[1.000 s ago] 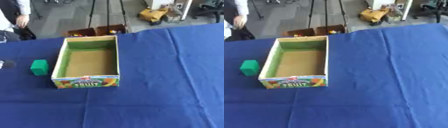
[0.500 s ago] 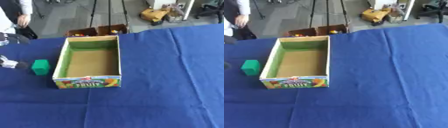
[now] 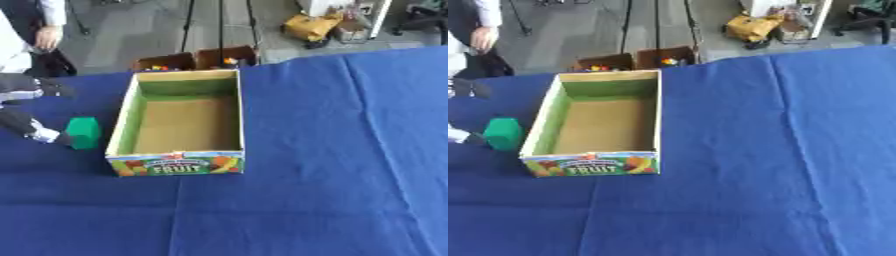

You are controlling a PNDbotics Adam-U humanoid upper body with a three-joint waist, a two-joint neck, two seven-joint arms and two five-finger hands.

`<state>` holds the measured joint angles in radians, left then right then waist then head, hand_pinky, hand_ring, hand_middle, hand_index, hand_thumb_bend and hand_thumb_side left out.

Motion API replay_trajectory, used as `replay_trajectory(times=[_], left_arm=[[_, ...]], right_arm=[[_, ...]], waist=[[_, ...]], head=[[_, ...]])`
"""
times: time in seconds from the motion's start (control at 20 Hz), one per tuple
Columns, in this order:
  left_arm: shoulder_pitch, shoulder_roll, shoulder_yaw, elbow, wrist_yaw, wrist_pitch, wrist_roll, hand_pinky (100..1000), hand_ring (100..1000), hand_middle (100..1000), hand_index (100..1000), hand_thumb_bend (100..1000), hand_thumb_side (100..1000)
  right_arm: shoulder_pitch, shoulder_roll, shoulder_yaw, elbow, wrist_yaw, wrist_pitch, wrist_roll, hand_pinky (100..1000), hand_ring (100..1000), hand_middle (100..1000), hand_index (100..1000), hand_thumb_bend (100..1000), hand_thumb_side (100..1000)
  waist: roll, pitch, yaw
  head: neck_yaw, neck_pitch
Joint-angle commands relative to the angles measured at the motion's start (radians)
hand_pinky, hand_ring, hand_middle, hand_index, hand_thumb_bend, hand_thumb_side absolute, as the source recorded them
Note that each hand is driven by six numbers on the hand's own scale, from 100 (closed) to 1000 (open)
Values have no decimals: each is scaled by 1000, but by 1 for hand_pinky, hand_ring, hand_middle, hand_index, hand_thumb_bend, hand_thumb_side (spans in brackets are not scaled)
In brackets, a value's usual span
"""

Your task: Pick up objects on the table and place them in the box.

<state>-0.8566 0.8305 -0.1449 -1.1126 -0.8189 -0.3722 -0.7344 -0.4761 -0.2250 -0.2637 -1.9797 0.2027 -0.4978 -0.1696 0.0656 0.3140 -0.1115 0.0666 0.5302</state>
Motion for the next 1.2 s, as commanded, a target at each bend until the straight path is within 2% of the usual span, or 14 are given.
replay_trajectory(times=[0.05, 0.3, 0.55, 0.85, 1.2], left_arm=[[-30, 4, 5, 31, -40, -47, -14, 855, 936, 989, 1000, 650, 821], [-50, -26, 12, 78, -76, -61, 24, 862, 945, 999, 1000, 608, 778], [-67, -47, 24, 123, -106, -49, 44, 859, 947, 1000, 1000, 566, 737], [-81, -50, 36, 150, -131, -44, 24, 846, 937, 981, 1000, 496, 683], [-89, -45, 50, 159, -117, -34, -11, 826, 916, 965, 1000, 457, 696]], right_arm=[[-17, -27, 0, -20, -10, -3, 8, 716, 757, 546, 749, 100, 834], [-22, -28, -1, -20, -16, -5, 15, 718, 757, 544, 749, 100, 836], [-27, -29, -1, -20, -22, -8, 20, 719, 752, 541, 748, 113, 839], [-31, -30, 1, -20, -28, -9, 28, 721, 752, 539, 746, 125, 840], [-28, -35, -2, -20, -33, -8, 34, 724, 753, 535, 742, 142, 830]], waist=[[-2, -13, -3], [-3, 1, -11], [-6, 12, -21], [-5, 21, -28], [-3, 30, -30]], head=[[10, -20], [18, -34], [24, -46], [31, -57], [35, -58]])
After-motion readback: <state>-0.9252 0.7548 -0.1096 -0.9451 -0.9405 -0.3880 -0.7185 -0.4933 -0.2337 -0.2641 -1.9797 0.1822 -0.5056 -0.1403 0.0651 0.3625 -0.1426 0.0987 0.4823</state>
